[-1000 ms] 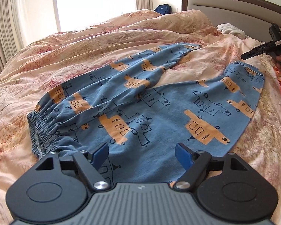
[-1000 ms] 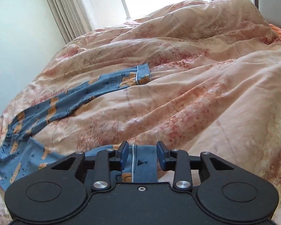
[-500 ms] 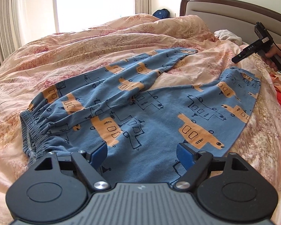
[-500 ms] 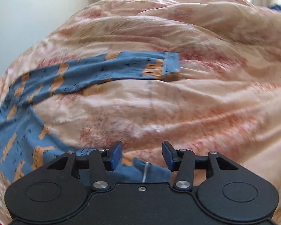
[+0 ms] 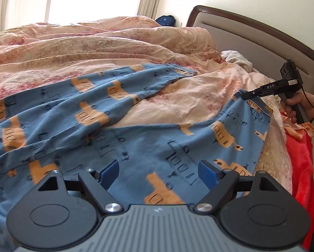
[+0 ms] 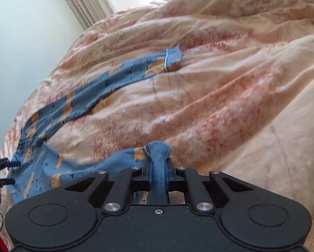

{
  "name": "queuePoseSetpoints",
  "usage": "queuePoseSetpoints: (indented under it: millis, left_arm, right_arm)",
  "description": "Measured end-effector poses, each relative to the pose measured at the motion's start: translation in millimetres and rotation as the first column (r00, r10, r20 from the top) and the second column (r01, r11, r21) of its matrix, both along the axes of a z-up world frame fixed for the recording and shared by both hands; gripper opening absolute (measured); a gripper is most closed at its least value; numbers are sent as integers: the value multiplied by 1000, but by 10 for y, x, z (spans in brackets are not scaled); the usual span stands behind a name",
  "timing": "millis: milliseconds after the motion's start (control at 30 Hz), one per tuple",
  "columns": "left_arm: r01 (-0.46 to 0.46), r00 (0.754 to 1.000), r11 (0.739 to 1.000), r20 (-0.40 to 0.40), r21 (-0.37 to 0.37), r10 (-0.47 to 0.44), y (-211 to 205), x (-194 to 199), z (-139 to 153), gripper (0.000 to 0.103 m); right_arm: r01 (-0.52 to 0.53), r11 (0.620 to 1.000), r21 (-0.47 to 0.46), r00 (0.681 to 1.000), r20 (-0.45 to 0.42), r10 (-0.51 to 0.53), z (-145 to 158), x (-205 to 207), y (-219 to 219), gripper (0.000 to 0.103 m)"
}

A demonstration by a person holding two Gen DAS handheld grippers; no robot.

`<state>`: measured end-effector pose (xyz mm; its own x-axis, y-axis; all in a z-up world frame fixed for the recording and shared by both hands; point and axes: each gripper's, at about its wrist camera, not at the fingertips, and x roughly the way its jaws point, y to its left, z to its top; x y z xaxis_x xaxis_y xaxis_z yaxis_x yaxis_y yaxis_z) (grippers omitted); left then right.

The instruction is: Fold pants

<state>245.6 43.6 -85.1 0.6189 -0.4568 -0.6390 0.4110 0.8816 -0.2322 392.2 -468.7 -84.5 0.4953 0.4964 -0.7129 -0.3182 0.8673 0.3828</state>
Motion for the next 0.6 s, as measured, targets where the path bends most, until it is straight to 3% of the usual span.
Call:
queuePoseSetpoints:
  millis: [100,233,333,400,467,533,567,600]
  left_arm:
    - [21,999,1000,-31,-2,-21,-265,247,-112,87]
    - [30,995,995,-95,92,-22,-544,414,-382,88]
    - [67,996,984,-61,167,-58,-642,332,-441,91]
    - [90,995,980,-51,178,-83,-616,242,-408,91]
    - [99,995,975,-47,200,-92,-523,150,-401,92]
    - [104,994,966,-45,238,-96,-373,29,-410,95]
    - [104,994,962,-49,253,-94,-283,-55,-403,95]
    - [104,994,960,-51,260,-94,-201,-124,-386,95]
  right_arm:
    - [23,1000,18,999,45,-24,136,27,-75,11]
    - [41,996,-82,999,15,-40,10,100,-38,13]
    - [61,991,-119,997,-32,-65,-155,56,-41,24]
    - [107,991,-80,994,1,-107,-59,-50,-141,38]
    - [104,990,-98,993,65,-98,62,-196,-183,56]
    - [55,975,-214,993,117,-30,96,-350,-132,60]
    - [48,950,-307,991,134,-6,77,-393,-80,55]
    - [39,898,-437,986,165,38,56,-456,-8,53]
